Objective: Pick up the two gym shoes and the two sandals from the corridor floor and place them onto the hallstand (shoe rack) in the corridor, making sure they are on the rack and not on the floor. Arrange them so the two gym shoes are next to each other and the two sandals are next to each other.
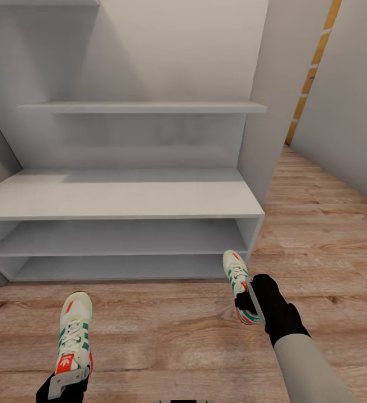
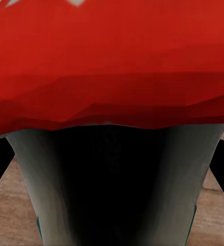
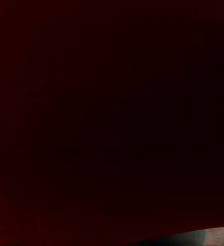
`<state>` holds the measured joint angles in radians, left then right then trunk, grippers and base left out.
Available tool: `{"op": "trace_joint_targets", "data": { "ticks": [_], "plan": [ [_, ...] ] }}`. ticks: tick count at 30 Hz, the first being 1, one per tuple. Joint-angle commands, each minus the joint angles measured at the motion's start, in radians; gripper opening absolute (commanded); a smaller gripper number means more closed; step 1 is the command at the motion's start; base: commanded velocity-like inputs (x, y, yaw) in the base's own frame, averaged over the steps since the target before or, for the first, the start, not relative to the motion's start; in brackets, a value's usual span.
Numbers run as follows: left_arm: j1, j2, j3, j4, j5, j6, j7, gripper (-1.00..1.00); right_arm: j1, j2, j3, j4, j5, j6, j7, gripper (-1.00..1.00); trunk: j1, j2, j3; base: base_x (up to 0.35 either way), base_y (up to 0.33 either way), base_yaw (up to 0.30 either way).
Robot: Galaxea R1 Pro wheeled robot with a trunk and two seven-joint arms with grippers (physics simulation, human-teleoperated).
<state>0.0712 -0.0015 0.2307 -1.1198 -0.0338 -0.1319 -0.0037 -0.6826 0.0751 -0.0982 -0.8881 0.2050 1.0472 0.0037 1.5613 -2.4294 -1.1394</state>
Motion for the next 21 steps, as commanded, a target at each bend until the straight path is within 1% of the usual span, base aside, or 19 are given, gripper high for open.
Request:
{"op": "trace_joint_targets", "data": {
  "ticks": [1, 8, 16, 21],
  "plan": [
    [0.000, 0.000, 0.000, 0.000, 0.000, 0.000, 0.000, -1.00, 0.000, 0.000, 0.000, 0.000, 0.000, 0.000, 0.000, -1.00, 0.000, 0.000, 0.000, 0.006, 0.000, 0.000],
    [0.000, 0.000, 0.001, 0.000, 0.000, 0.000, 0.000, -1.00, 0.000, 0.000, 0.000, -0.001, 0.002, 0.000, 0.000, -1.00, 0.000, 0.000, 0.000, 0.015, 0.000, 0.000],
    [0.000, 0.000, 0.001, 0.001, 0.000, 0.000, 0.001, -1.00, 0.000, 0.000, 0.000, -0.001, 0.001, 0.000, 0.001, -1.00, 0.000, 0.000, 0.000, 0.233, 0.000, 0.000],
    [0.000, 0.000, 0.000, 0.000, 0.000, 0.000, 0.001, -1.00, 0.000, 0.000, 0.000, -0.001, 0.001, 0.000, 0.001, -1.00, 0.000, 0.000, 0.000, 0.074, 0.000, 0.000]
  ]
}}
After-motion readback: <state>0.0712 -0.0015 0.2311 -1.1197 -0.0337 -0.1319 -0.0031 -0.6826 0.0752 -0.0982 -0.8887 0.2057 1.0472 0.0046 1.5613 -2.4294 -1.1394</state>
